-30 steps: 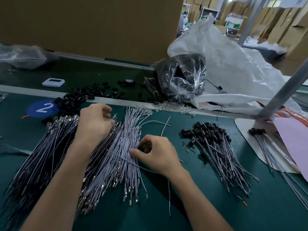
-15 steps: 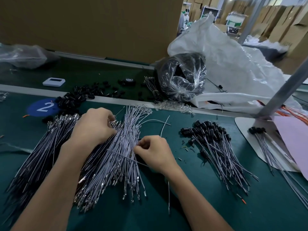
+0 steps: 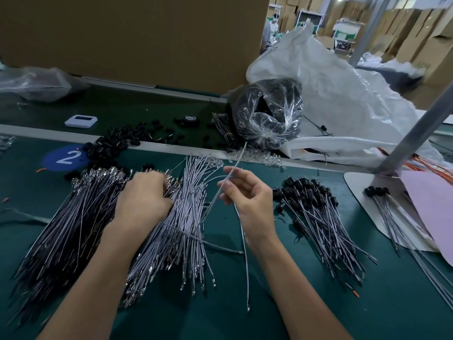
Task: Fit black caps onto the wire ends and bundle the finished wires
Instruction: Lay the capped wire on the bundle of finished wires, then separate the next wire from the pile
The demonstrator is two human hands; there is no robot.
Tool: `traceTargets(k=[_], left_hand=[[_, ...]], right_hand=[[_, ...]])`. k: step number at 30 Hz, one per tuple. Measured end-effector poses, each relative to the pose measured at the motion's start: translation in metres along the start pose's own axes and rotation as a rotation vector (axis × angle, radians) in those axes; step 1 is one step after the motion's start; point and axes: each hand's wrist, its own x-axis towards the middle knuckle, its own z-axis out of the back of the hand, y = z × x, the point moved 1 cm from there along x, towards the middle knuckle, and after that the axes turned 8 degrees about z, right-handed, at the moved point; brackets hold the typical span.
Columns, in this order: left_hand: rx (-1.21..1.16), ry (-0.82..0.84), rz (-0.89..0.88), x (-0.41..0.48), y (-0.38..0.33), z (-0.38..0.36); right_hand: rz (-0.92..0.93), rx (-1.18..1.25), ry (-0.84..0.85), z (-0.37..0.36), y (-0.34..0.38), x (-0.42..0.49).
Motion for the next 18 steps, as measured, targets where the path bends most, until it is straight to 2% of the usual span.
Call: traceTargets(k=[4, 7, 8, 10, 12, 15, 17, 18], left_hand=[[-0.117, -0.123, -0.038, -0.008, -0.002, 0.007], [0.105, -0.157, 0.026, -0.012, 0.003, 0.010], [0.171, -0.134, 0.061, -0.012, 0.005, 0.010], [0.193, -0.078, 0.103, -0.013, 0.009, 0.010], [0.123, -0.088, 0.080, -0.014, 0.010, 0.011], [-0.159, -0.153, -0.093, -0.024, 0.002, 0.014], [-0.375, 0.018, -0.218, -0.036, -0.014, 0.016], [-0.374, 0.112, -0.255, -0.041, -0.022, 0.011]], right_hand=[[0.090, -0.120, -0.033, 0.001, 0.002, -0.001], [0.147, -0.175, -0.157, 0.004, 0.004, 0.000], [0.190, -0.282, -0.183, 0.007, 0.005, 0.000], [0.289, -0.669, -0.121, 0.012, 0.004, 0.000], [0.363, -0.989, -0.020, 0.011, 0.004, -0.002], [0.457, -1.118, -0.026, 0.012, 0.008, -0.001], [0.483, -1.135, -0.019, 0.014, 0.010, 0.000], [0.470, -1.151, 0.005, 0.014, 0.010, 0.000]])
